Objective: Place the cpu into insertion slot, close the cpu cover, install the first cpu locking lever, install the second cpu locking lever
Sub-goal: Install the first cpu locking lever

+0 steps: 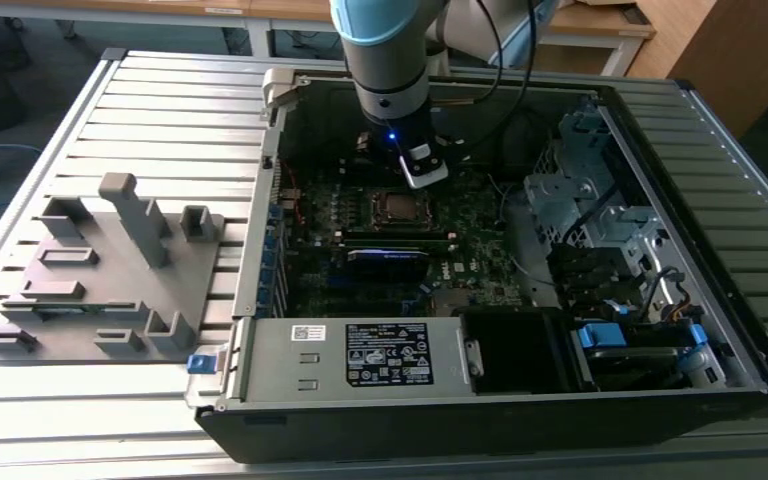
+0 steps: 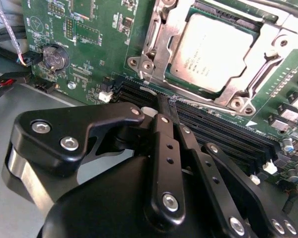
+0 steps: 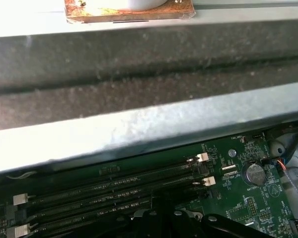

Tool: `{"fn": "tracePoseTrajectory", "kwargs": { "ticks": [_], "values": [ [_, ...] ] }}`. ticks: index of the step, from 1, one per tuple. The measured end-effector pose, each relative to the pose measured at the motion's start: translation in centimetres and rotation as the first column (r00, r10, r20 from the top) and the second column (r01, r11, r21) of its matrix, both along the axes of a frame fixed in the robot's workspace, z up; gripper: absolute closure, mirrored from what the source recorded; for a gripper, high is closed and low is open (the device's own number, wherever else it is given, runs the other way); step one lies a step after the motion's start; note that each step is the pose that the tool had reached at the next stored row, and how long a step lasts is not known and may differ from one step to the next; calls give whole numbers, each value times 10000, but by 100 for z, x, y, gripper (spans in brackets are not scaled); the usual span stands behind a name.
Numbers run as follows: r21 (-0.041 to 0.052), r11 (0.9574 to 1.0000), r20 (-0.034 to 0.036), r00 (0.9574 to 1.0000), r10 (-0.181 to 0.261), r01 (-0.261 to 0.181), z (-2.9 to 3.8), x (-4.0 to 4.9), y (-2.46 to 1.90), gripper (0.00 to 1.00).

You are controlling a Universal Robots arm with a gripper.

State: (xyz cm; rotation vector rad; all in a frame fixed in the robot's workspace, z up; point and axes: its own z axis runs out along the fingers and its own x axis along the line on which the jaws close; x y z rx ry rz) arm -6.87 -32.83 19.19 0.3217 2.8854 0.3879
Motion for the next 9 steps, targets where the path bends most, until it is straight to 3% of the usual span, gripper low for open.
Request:
{"fn": "tracePoseTrajectory", "kwargs": {
  "ticks": [6,9],
  "values": [
    [-16,10000,19,10000,-1,1,-6,0,1,90],
    [-118,9999,45,10000,0,0,-14,0,0,90]
  ]
}}
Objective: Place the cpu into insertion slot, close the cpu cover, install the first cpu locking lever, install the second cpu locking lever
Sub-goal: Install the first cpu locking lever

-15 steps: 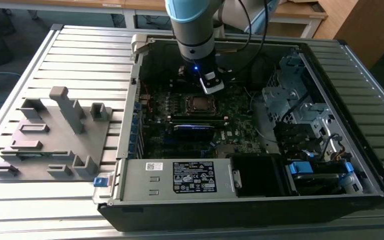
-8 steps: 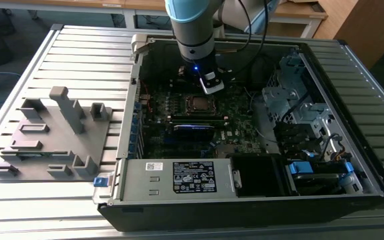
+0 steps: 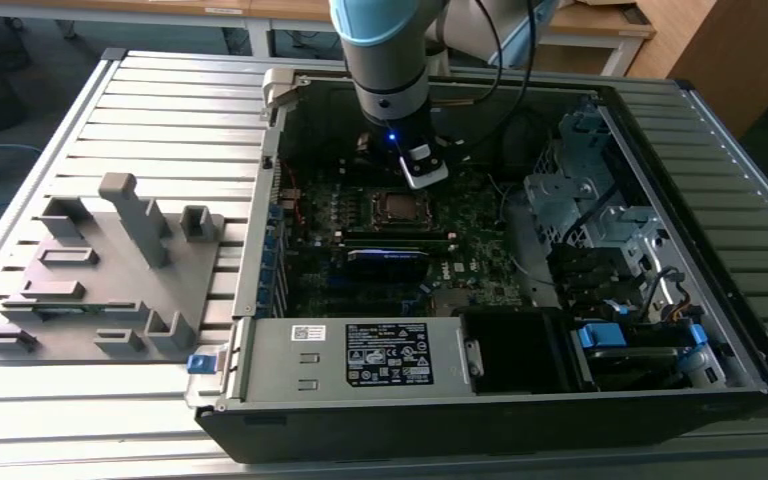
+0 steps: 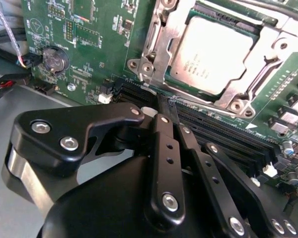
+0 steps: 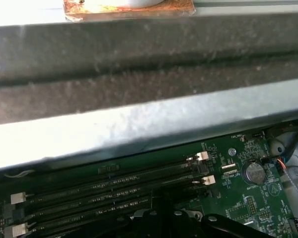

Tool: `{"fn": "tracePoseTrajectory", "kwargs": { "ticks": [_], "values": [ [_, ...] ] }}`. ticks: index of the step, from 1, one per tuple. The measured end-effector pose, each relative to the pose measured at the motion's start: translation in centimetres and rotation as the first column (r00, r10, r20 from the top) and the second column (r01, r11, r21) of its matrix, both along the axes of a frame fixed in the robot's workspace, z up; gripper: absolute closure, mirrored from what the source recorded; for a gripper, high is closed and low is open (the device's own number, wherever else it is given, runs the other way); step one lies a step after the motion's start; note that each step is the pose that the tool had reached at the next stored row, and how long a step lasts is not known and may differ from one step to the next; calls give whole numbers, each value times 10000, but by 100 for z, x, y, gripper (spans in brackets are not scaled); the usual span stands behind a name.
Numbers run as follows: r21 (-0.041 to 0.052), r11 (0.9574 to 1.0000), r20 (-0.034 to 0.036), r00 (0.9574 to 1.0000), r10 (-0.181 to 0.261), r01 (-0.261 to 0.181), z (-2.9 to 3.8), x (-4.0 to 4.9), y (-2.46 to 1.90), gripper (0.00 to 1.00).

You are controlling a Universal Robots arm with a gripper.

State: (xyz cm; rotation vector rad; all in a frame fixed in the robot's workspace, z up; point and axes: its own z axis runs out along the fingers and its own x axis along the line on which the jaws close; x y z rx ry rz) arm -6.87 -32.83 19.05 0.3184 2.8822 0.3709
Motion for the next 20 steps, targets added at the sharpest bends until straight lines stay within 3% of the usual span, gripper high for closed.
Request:
{"fn": "tracePoseTrajectory", "kwargs": {
  "ticks": [4,8,14,20],
  "values": [
    [-134,9999,40,10000,0,0,-9,0,2,90],
    [-169,9999,66,10000,1,0,-15,-1,6,90],
    [-169,9999,70,10000,1,1,-19,-3,7,90],
    [-111,9999,71,10000,-1,1,-19,-2,7,90]
  ]
}}
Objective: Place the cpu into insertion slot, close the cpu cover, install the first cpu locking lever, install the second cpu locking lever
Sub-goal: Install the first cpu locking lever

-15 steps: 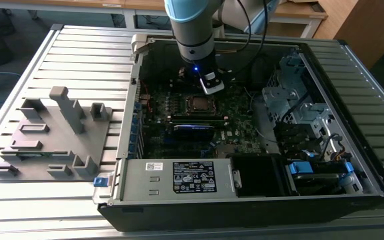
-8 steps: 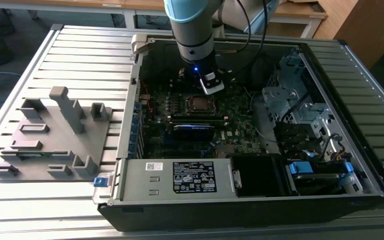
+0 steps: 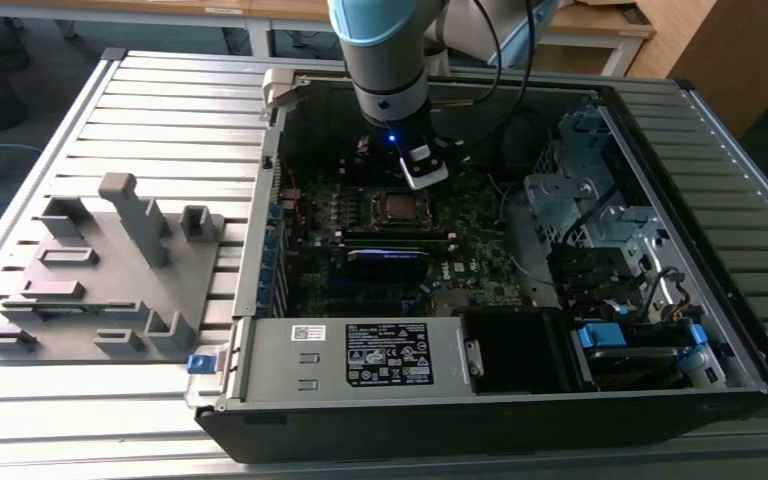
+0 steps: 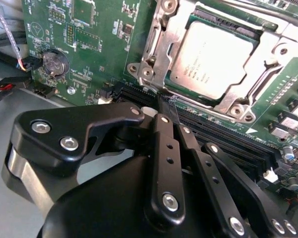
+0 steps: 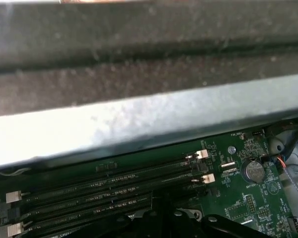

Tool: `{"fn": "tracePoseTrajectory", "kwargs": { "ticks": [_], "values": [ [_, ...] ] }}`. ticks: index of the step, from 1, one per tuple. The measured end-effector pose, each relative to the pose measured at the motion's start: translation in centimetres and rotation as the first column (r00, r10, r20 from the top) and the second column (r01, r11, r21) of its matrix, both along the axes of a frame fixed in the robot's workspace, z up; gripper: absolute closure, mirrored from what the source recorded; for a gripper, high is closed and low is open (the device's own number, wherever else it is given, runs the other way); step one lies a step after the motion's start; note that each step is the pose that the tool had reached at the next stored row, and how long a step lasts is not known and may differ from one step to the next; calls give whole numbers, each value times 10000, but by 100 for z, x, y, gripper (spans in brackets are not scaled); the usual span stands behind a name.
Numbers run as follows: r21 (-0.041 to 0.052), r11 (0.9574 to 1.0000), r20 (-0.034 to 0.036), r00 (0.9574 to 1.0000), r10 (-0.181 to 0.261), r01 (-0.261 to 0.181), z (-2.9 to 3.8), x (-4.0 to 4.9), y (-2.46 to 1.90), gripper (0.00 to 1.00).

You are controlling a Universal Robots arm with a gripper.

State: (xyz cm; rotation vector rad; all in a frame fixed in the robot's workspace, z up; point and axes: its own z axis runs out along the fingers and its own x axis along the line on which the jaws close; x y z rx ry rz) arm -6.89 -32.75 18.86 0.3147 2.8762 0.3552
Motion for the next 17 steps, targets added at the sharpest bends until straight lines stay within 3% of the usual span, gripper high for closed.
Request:
{"fn": "tracePoseTrajectory", "kwargs": {
  "ticks": [17],
  "values": [
    [-1,10000,-2,10000,0,0,18,1,-3,90]
  ]
}}
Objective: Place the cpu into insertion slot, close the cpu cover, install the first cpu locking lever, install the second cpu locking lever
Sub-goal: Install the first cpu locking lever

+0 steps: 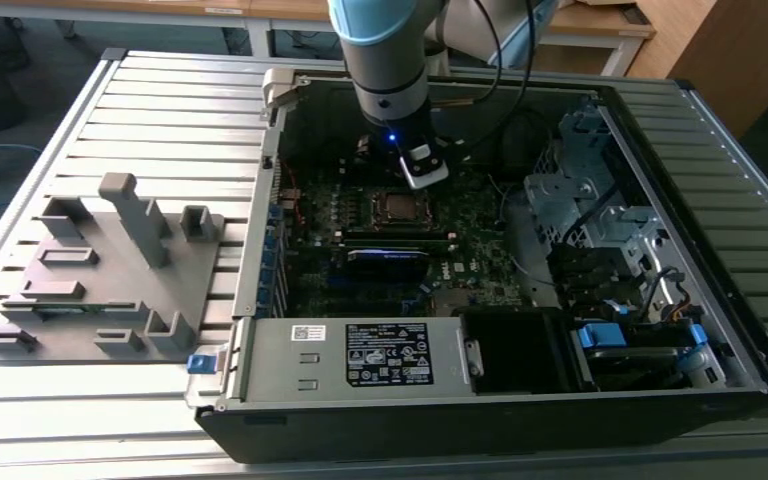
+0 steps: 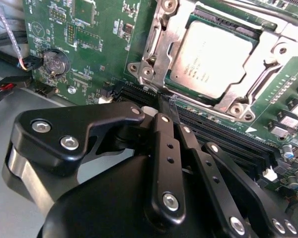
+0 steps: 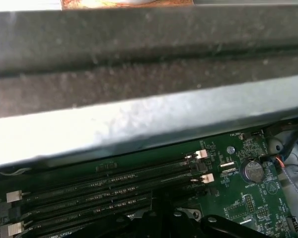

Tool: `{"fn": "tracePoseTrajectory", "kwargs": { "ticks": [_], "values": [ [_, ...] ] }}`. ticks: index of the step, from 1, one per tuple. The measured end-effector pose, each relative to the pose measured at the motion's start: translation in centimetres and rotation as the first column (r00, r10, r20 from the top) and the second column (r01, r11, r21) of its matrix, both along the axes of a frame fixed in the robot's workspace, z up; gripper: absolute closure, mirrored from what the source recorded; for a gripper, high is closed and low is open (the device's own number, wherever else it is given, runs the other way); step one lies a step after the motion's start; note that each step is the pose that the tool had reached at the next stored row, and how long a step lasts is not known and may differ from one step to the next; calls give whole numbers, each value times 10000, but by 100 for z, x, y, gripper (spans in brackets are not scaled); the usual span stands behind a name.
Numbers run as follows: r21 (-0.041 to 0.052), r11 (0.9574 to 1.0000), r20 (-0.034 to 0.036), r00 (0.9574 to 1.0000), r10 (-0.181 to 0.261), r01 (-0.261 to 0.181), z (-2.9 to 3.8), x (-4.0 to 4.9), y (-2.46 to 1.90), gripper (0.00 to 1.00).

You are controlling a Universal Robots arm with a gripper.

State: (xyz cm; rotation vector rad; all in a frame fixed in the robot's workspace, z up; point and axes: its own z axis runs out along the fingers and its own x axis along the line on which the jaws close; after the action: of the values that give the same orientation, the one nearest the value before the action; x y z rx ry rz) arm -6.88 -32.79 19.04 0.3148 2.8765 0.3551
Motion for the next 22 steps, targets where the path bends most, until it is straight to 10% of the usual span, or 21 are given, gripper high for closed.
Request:
{"fn": "tracePoseTrajectory", "kwargs": {
  "ticks": [22],
  "values": [
    [-3,10000,-5,10000,-5,5,-5,46,-31,90]
  ]
}}
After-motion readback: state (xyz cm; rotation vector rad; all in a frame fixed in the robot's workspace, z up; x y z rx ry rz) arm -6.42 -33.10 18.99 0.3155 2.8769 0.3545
